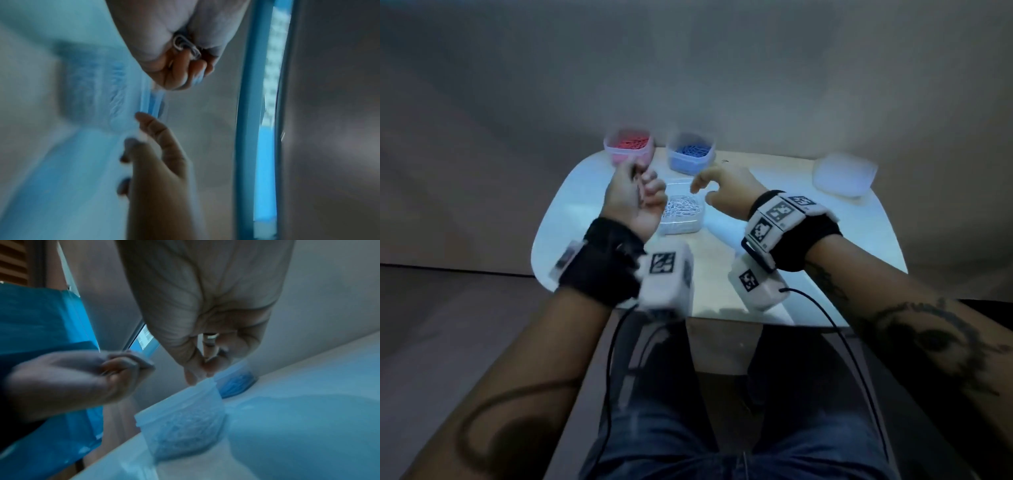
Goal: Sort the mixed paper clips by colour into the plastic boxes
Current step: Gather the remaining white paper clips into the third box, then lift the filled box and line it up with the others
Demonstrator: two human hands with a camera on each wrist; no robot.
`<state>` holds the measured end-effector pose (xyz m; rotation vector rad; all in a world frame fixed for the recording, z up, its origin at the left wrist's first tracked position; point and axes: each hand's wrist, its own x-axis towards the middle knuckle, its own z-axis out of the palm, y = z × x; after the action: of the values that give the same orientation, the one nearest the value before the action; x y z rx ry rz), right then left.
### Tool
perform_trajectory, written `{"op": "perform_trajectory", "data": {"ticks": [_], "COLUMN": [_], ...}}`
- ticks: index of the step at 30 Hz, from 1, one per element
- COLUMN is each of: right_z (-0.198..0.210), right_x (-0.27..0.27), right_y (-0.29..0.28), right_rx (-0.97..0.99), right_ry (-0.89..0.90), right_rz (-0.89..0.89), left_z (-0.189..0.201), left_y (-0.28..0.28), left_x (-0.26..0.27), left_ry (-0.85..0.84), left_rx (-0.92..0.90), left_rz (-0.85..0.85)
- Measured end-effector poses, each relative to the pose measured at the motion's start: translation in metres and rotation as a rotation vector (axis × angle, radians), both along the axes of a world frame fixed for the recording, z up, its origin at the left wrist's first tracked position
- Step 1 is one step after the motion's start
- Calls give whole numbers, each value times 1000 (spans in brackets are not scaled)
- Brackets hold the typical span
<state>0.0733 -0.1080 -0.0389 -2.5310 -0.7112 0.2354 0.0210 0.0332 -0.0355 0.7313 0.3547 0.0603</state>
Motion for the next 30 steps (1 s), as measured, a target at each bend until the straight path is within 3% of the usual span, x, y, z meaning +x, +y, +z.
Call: {"op": "perform_trajectory", "data": {"ticks": [4, 7, 8, 10, 12, 14, 18, 21, 23, 26, 28, 30], "right_z": [-5, -9, -9, -10, -13, -14, -1, 12, 18, 2, -23, -38], "right_x": [-6, -5, -4, -2, -1, 0, -2, 23, 52, 86, 95, 97], "right_y": [-8, -8, -8, -8, -8, -11, -26, -65, -96, -132, -141, -140], "right_rx": [-136, -113, -100, -73, -31, 9, 186, 282, 113, -501, -766, -777], "right_ry": [-12, 30, 30, 28, 46, 101, 262, -17, -180, 52, 159, 177], "right_rz": [55, 47, 51, 50, 30, 33, 25, -201, -410, -484, -434, -405], "left_z": [5, -10, -12, -9, -6, -7, -17, -16, -10, 1, 4, -3], "left_y": [-10, -10, -8, -3, 5, 14, 13, 5, -4, -21, -30, -34], "left_x": [43, 51, 49, 41, 33, 23, 8, 12, 14, 16, 17, 19], "left_ry": [24, -51, -93, -136, -147, -157, -68, -70, -117, -232, -233, -175], "left_rx": [660, 1222, 1289, 1252, 1203, 1289, 1603, 1711, 1757, 1851, 2012, 2084], "left_rz": [-128, -373, -434, -445, -285, -189, -524, -493, -391, -248, -382, -519]}}
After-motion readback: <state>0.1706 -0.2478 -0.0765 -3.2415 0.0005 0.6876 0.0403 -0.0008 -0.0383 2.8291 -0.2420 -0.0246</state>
